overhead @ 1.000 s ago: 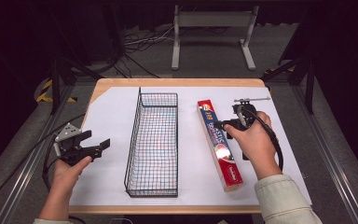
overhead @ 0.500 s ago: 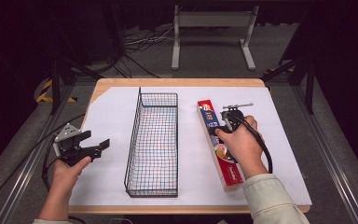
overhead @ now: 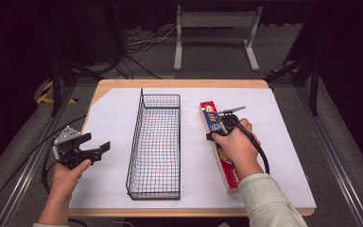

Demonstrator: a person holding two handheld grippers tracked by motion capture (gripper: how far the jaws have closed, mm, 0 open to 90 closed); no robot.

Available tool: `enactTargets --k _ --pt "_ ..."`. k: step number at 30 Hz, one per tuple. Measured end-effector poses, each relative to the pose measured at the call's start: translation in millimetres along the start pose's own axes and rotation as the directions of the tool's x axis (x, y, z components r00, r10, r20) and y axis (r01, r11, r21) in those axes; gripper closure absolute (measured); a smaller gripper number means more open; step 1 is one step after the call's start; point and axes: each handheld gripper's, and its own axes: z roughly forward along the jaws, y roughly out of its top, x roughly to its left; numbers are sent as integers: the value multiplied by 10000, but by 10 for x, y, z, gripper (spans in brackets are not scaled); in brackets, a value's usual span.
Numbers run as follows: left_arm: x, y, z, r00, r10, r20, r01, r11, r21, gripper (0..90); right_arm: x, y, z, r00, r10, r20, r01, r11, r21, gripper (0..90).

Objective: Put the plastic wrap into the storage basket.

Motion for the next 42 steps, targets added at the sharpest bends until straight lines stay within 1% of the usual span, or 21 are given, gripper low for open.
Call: enactTargets --k 3,8,12,14,15,18,20,22,23,27,31,33,35,39,40,42 --pt "17 -15 -38 10000 -51 -29 51 10000 -13 146 9 -2 57 10000 64 -10 -64 9994 345 201" --pt "58 -45 -93 9997 -215 -124 214 9997 -117 145 32 9 123 9997 0 249 -16 9979 644 207" --pt "67 -66 -120 9996 -218 -181 217 9997 -89 145 42 18 176 9985 -156 526 110 9962 864 215" --pt "74 -77 -140 9995 -214 -221 212 9998 -70 144 39 18 212 9974 -265 677 198 9950 983 227" --pt "82 -80 -147 9995 -202 -230 200 9998 -85 143 41 19 230 9969 -244 748 162 9939 1087 241" --pt "107 -97 -173 9990 -354 -286 350 9993 -132 143 53 24 257 9959 -284 863 180 9927 1193 274" --pt "115 -100 -181 9989 -370 -286 368 9993 -107 143 71 26 277 9951 -344 927 216 9906 1354 299" --pt "116 -101 -183 9989 -380 -289 377 9992 -106 143 88 31 286 9911 -508 1230 324 9885 1476 351" --pt "115 -101 -183 9989 -377 -286 374 9992 -109 143 93 35 286 9887 -577 1383 361 9875 1536 359" --pt "114 -102 -174 9990 -368 -261 365 9993 -104 142 103 47 280 9891 -530 1371 301 9860 1639 384" --pt "120 -99 -169 9989 -409 -226 406 9991 -122 143 134 59 278 9866 -583 1526 313 9842 1741 391" --pt "124 -98 -167 9988 -427 -218 425 9990 -110 142 132 62 274 9887 -435 1434 177 9840 1771 392" --pt "130 -97 -164 9989 -414 -224 411 9991 -116 143 133 68 257 9914 -158 1299 -79 9837 1798 393" --pt "137 -98 -157 9988 -438 -234 435 9990 -100 143 147 83 208 9919 -28 1272 -186 9859 1665 393" --pt "138 -98 -157 9987 -457 -236 455 9989 -94 143 150 96 179 9928 54 1194 -254 9857 1663 393" --pt "143 -97 -157 9986 -485 -225 482 9987 -139 142 166 113 129 9939 342 1044 -505 9862 1577 393"
